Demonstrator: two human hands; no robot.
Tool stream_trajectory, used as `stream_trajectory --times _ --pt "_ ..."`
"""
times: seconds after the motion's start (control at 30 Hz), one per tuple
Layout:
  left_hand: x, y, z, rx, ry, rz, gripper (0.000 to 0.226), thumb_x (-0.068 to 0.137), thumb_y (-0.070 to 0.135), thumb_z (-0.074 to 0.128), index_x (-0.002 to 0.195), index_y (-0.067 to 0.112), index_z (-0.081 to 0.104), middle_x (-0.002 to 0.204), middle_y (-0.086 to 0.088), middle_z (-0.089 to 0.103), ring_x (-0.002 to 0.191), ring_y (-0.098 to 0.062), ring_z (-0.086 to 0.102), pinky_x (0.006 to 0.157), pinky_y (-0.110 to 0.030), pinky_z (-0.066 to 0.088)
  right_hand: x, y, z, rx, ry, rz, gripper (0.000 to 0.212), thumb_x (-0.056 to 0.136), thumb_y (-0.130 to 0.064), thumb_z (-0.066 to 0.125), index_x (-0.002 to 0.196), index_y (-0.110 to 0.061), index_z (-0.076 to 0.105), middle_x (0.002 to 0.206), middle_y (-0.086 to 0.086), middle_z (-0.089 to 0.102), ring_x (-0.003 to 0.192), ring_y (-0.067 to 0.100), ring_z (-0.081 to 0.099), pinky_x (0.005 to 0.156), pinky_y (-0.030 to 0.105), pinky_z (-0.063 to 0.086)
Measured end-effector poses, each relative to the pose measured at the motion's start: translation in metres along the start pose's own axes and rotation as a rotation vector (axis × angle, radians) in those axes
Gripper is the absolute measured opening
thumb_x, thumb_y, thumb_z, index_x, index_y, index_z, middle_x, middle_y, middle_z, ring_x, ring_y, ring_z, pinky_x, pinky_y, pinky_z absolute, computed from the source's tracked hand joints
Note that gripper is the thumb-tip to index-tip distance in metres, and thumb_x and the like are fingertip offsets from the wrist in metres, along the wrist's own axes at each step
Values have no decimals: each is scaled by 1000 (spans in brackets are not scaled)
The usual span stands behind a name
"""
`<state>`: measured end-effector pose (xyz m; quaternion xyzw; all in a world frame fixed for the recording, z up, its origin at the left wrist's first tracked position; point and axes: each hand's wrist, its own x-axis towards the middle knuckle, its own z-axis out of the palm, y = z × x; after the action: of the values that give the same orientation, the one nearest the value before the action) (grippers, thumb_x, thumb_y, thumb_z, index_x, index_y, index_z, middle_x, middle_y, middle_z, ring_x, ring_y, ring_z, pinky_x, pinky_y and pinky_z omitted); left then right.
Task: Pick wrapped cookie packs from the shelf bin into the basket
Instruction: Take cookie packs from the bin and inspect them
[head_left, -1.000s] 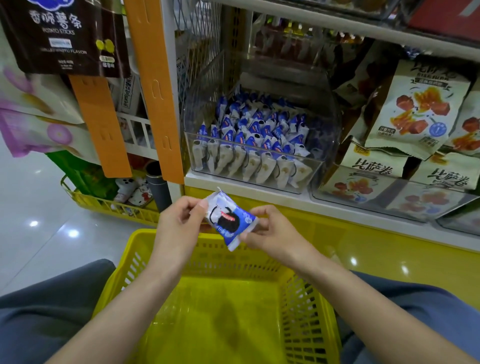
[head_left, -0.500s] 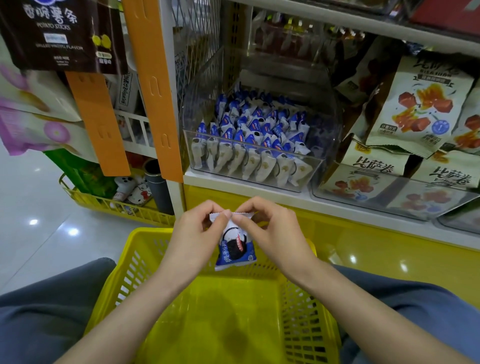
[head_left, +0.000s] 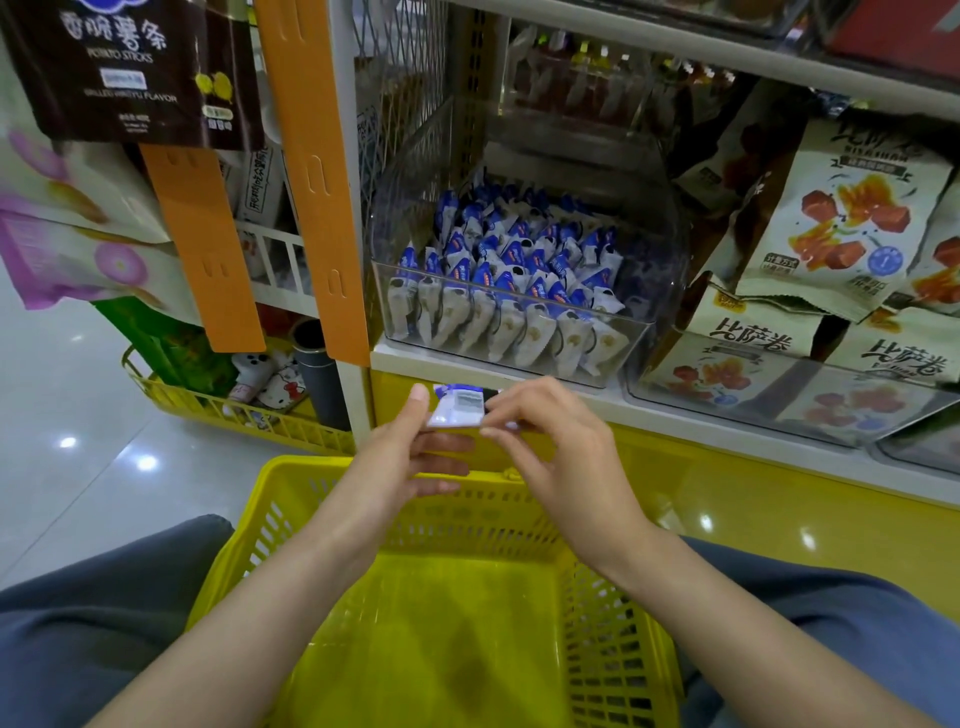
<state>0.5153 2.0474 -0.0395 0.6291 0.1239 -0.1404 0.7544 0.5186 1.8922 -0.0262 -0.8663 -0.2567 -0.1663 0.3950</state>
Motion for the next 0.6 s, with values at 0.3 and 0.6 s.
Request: stream_trajectory --times 0.3,0.6 --pt "-3 -2 -1 53 131 200 19 95 22 48 105 19 65 97 1 72 91 -14 67 82 -31 50 -2 -5 14 247 -77 368 19 92 -21 54 110 -22 51 100 -7 58 92 6 56 79 17 47" --pt "-4 -9 6 371 149 451 24 86 19 61 101 34 50 100 9 57 79 7 54 64 -7 42 4 -4 11 793 -175 803 26 95 -21 47 109 -1 55 107 16 68 93 20 65 84 39 52"
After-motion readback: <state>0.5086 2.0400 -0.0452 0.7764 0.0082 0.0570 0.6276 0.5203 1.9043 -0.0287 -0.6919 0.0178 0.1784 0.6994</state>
